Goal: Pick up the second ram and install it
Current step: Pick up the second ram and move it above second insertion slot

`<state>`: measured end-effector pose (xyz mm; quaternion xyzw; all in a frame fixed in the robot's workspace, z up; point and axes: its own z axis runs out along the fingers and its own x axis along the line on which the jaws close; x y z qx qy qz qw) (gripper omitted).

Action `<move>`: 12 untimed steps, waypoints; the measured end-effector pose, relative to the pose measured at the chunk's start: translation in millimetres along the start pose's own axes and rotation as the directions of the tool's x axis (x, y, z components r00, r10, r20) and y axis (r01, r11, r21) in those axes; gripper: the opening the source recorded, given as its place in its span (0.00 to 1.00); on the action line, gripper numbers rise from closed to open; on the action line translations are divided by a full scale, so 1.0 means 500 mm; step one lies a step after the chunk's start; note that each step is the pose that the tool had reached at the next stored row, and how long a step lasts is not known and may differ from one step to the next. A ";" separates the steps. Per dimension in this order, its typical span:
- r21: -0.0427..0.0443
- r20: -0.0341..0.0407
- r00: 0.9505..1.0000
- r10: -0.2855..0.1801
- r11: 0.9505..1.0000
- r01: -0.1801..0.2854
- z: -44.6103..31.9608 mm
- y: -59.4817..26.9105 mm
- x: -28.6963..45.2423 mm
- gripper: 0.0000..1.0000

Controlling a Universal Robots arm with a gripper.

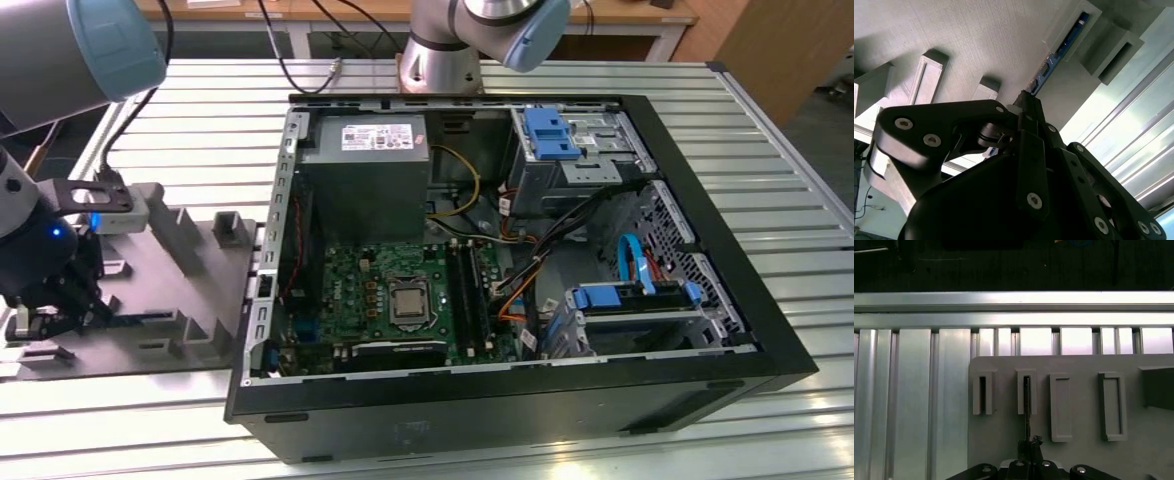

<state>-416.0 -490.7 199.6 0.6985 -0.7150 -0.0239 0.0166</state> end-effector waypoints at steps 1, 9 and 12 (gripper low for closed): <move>0.000 0.000 1.000 0.000 1.000 0.000 0.000 0.000 0.000 0.12; 0.000 0.001 1.000 0.022 1.000 -0.022 0.000 0.000 0.000 0.12; 0.000 0.000 1.000 -0.008 1.000 0.008 0.000 0.000 0.000 0.12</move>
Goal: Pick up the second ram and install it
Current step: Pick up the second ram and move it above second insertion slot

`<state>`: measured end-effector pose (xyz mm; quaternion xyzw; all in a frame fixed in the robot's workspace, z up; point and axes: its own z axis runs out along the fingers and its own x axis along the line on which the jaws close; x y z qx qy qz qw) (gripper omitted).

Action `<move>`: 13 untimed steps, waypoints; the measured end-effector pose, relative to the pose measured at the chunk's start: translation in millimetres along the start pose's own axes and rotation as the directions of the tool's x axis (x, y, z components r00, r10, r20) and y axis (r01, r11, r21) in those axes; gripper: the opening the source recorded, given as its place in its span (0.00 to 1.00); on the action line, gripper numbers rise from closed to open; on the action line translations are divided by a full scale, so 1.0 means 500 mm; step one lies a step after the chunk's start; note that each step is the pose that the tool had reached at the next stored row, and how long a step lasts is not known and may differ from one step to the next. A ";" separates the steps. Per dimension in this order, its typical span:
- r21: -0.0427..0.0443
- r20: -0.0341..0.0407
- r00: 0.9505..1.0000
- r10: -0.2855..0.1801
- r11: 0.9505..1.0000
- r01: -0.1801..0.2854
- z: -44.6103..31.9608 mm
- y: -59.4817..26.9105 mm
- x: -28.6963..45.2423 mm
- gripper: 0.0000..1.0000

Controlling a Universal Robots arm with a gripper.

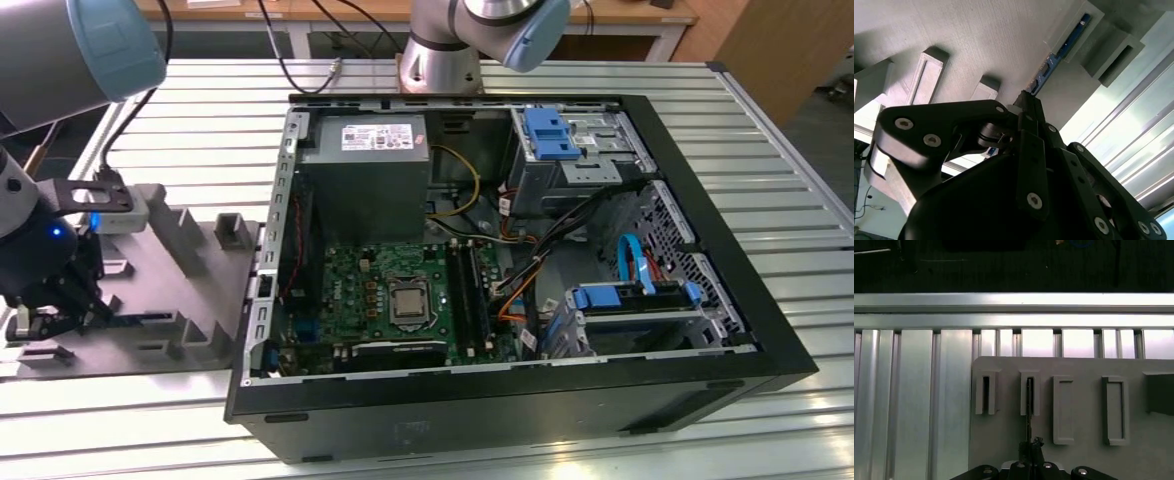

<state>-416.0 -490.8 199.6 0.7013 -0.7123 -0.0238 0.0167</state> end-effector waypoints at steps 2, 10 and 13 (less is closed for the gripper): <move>0.000 0.000 1.000 -0.002 1.000 0.002 0.000 0.000 0.000 0.12; 0.000 -0.002 1.000 -0.030 1.000 0.030 0.000 0.000 0.000 0.12; 0.000 -0.001 1.000 -0.023 1.000 0.023 0.000 0.000 0.000 0.12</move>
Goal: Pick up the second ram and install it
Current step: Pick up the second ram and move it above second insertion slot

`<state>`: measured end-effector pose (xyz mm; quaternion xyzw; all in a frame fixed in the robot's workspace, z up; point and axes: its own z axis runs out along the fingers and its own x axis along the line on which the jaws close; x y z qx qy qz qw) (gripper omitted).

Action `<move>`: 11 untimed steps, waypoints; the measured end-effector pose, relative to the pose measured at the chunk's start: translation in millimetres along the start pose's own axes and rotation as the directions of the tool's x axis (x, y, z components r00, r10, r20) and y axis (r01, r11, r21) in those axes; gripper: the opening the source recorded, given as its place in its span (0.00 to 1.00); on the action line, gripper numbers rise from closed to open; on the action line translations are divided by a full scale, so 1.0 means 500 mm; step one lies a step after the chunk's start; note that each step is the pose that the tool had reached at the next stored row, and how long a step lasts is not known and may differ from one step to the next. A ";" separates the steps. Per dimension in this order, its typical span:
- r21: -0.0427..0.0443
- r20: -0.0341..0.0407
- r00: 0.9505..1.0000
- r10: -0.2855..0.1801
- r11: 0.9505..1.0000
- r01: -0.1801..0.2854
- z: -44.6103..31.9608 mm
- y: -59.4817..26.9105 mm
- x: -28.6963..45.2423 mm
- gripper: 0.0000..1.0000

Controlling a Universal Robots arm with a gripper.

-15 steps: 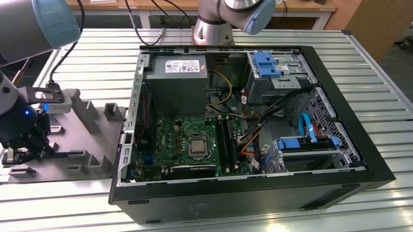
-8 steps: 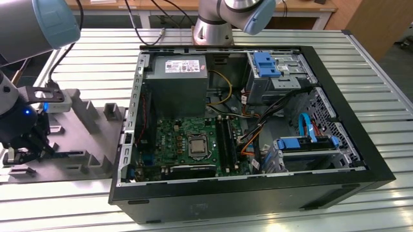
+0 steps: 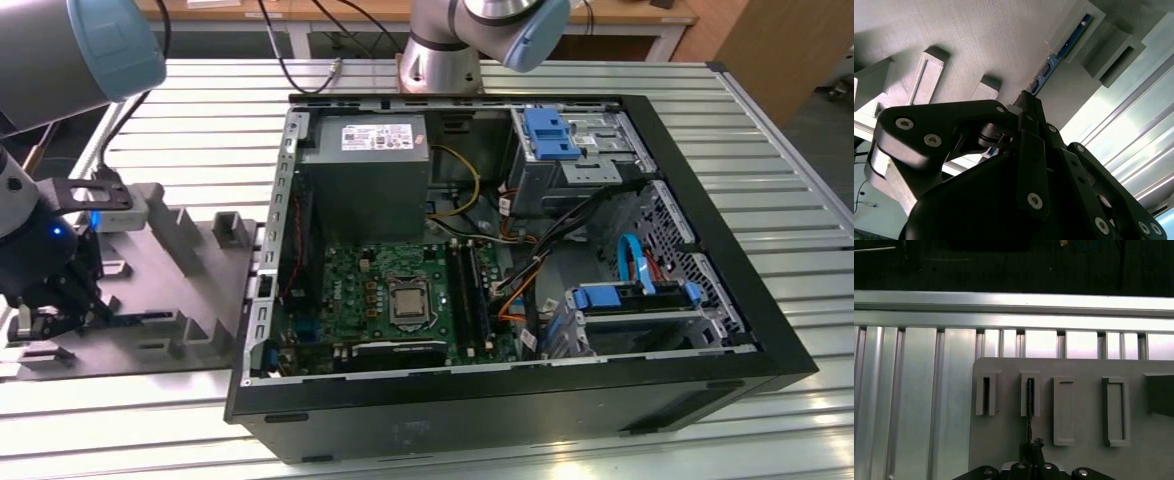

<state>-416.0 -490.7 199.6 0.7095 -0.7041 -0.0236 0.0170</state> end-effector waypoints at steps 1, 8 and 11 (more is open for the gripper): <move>0.000 0.001 1.000 0.014 1.000 -0.014 0.000 0.000 0.000 0.12; 0.000 0.002 0.999 0.033 0.999 -0.033 0.000 0.000 0.000 0.12; 0.000 0.002 0.999 0.033 0.999 -0.033 -0.004 0.000 0.000 0.12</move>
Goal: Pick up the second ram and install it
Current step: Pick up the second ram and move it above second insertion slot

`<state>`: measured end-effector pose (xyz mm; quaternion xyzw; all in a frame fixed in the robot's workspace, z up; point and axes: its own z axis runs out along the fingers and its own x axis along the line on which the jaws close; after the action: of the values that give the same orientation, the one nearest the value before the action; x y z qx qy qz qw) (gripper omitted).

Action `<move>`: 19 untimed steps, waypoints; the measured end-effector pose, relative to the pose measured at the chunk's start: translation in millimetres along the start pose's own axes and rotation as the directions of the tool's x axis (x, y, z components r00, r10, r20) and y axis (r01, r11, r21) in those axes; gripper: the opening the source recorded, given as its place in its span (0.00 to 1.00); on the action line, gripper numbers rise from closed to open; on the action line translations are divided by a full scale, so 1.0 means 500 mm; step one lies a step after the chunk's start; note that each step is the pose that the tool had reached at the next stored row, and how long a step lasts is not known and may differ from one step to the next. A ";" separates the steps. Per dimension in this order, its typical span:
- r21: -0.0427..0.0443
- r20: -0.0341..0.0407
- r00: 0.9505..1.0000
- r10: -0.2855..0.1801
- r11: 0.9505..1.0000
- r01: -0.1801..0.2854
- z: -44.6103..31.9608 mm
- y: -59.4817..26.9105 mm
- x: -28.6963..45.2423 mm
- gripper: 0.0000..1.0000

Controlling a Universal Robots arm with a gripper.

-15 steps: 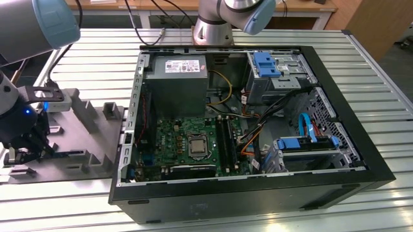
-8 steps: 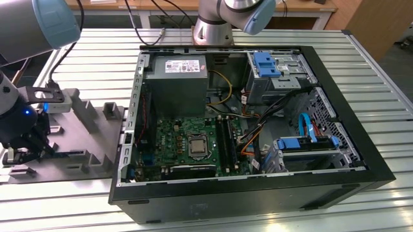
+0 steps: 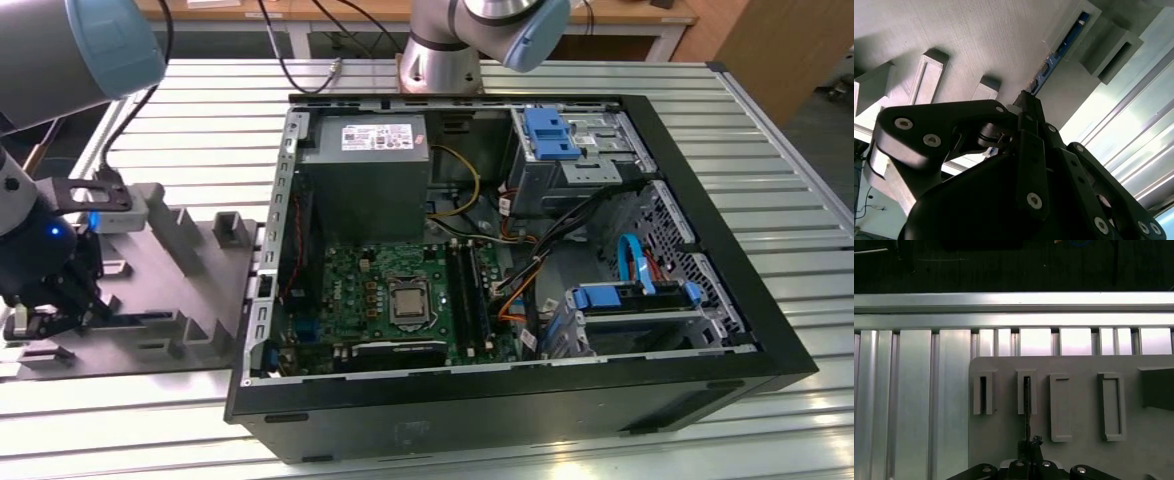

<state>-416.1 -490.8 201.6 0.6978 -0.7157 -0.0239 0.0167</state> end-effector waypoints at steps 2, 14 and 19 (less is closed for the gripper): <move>0.000 0.000 1.000 0.000 1.000 0.000 -0.007 0.000 0.000 0.12; 0.000 0.000 1.000 0.000 1.000 0.000 -0.063 0.003 -0.001 0.12; 0.000 0.000 1.000 0.000 1.000 0.000 -0.063 0.004 -0.001 0.12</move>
<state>-416.0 -490.7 233.4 0.6978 -0.7157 -0.0239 0.0166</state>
